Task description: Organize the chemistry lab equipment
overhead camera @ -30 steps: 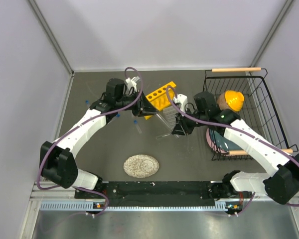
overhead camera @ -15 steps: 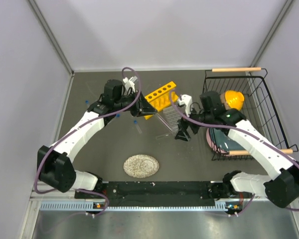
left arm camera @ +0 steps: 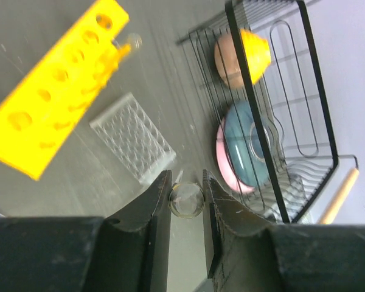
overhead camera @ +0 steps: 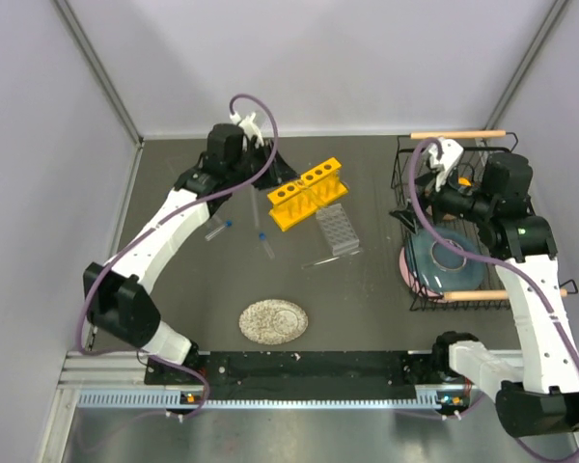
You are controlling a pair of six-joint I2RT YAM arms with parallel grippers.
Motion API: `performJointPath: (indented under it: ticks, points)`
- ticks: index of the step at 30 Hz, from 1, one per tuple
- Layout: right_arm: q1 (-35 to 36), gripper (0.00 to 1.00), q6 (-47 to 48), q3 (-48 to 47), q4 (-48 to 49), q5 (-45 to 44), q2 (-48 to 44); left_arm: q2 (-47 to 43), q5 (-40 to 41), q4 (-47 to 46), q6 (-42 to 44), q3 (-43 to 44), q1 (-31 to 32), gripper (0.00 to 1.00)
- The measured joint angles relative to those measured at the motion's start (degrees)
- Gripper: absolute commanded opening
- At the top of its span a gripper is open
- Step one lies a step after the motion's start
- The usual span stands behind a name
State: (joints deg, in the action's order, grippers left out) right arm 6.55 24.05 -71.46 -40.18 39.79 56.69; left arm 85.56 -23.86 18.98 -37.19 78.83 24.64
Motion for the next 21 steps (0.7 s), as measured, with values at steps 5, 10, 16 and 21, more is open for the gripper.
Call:
performJointPath:
  ticks: [5, 10, 16, 21]
  points:
    - [-7.3, 0.95, -1.9, 5.2, 3.8, 3.4, -0.1, 7.4, 7.0, 1.5, 4.2, 11.9, 1.6, 0.08]
    - [-11.7, 0.95, -4.3, 11.8, 6.9, 7.6, -0.7, 15.5, 14.2, 4.6, 9.9, 23.8, 4.3, 0.08]
    - [-13.7, 0.95, -5.8, 15.5, 9.0, 11.6, -2.0, 23.9, 22.7, 9.7, 16.6, 35.8, 8.1, 0.08]
    - [-13.8, 0.95, -6.3, 16.0, 9.5, 13.7, -3.5, 27.7, 27.4, 12.7, 20.3, 40.7, 10.4, 0.08]
